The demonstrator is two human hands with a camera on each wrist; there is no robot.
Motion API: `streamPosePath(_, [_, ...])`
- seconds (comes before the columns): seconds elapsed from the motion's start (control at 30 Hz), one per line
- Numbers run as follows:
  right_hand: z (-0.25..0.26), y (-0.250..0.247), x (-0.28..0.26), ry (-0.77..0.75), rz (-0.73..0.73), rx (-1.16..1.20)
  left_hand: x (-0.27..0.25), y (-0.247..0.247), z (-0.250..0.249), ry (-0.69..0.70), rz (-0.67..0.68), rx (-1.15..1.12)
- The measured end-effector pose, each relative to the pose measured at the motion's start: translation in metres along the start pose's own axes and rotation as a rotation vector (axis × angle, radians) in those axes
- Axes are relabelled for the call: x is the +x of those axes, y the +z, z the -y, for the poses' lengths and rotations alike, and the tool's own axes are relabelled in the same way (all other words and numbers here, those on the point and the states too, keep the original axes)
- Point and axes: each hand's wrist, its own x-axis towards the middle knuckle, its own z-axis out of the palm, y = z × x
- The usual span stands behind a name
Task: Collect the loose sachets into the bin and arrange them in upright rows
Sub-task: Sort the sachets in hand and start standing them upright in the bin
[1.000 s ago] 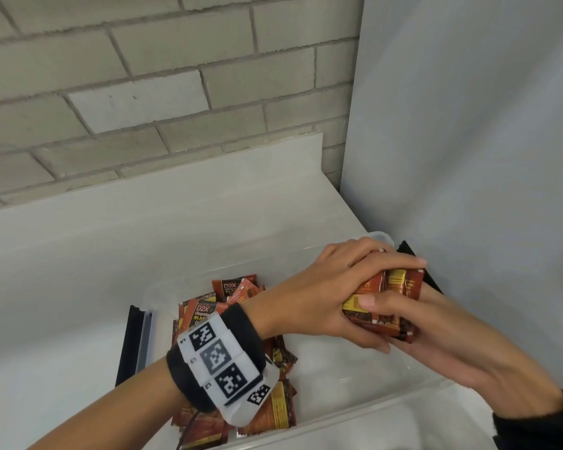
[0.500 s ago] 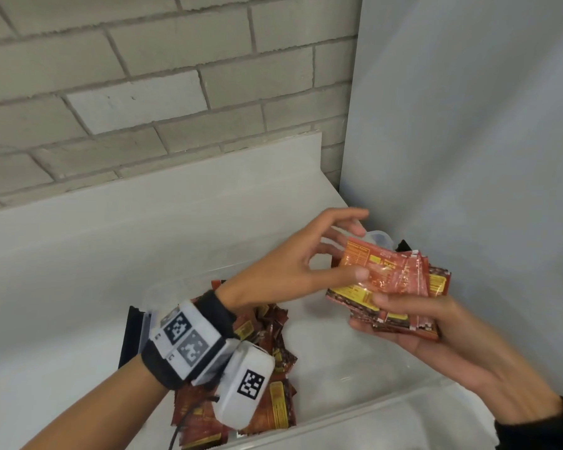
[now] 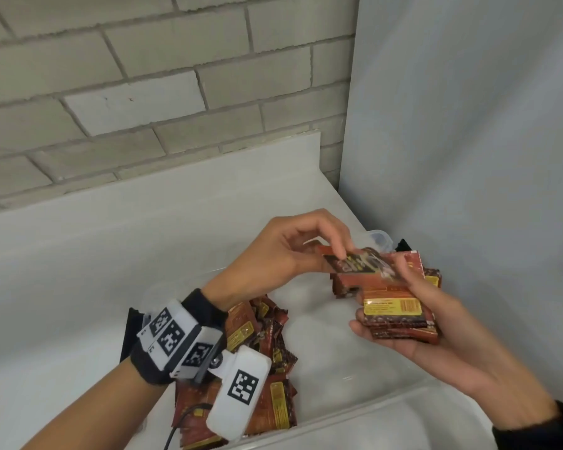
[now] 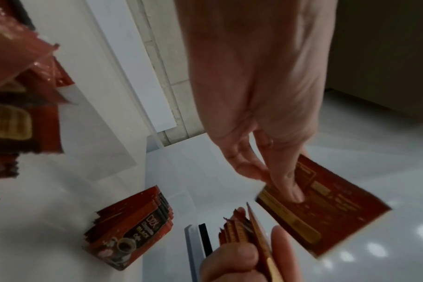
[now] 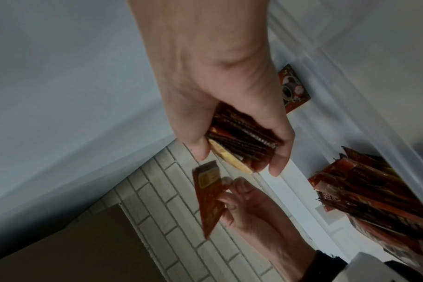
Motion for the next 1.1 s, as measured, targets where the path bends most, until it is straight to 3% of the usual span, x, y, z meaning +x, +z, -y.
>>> streamPosePath(0.1, [0.001, 0.006, 0.002, 0.022, -0.106, -0.161, 0.001, 0.003, 0.001, -0.031, 0.089, 0.076])
streamPosePath(0.17, [0.000, -0.014, 0.004, 0.010, -0.141, -0.101, 0.001, 0.002, 0.001, -0.053, 0.108, 0.125])
streamPosePath(0.27, [-0.005, -0.014, 0.005, 0.074, -0.124, 0.011, 0.002, 0.000, 0.000, -0.055, 0.110, 0.175])
streamPosePath(0.37, [-0.006, -0.022, 0.004, 0.051, 0.028, 0.046, 0.003, -0.001, 0.000, -0.049, 0.121, 0.199])
streamPosePath(0.5, [-0.001, -0.013, 0.007, -0.050, -0.006, 0.058, 0.002, 0.001, 0.000, -0.059, 0.071, 0.202])
streamPosePath(0.6, [0.000, -0.016, 0.008, -0.116, -0.053, 0.049, 0.003, 0.005, -0.004, -0.173, -0.023, 0.147])
streamPosePath(0.77, [0.001, -0.011, 0.009, -0.206, -0.070, -0.047, 0.010, 0.014, -0.011, -0.325, -0.048, 0.124])
streamPosePath(0.9, [-0.001, -0.011, 0.009, -0.325, -0.118, -0.013, 0.017, -0.001, -0.015, -0.294, -0.065, 0.259])
streamPosePath(0.97, [-0.001, -0.015, 0.011, -0.407, -0.183, 0.088, 0.022, -0.011, -0.012, -0.232, -0.011, 0.448])
streamPosePath(1.1, [-0.001, -0.017, 0.013, -0.471, -0.281, 0.163, 0.031, -0.010, 0.005, -0.173, 0.248, 0.810])
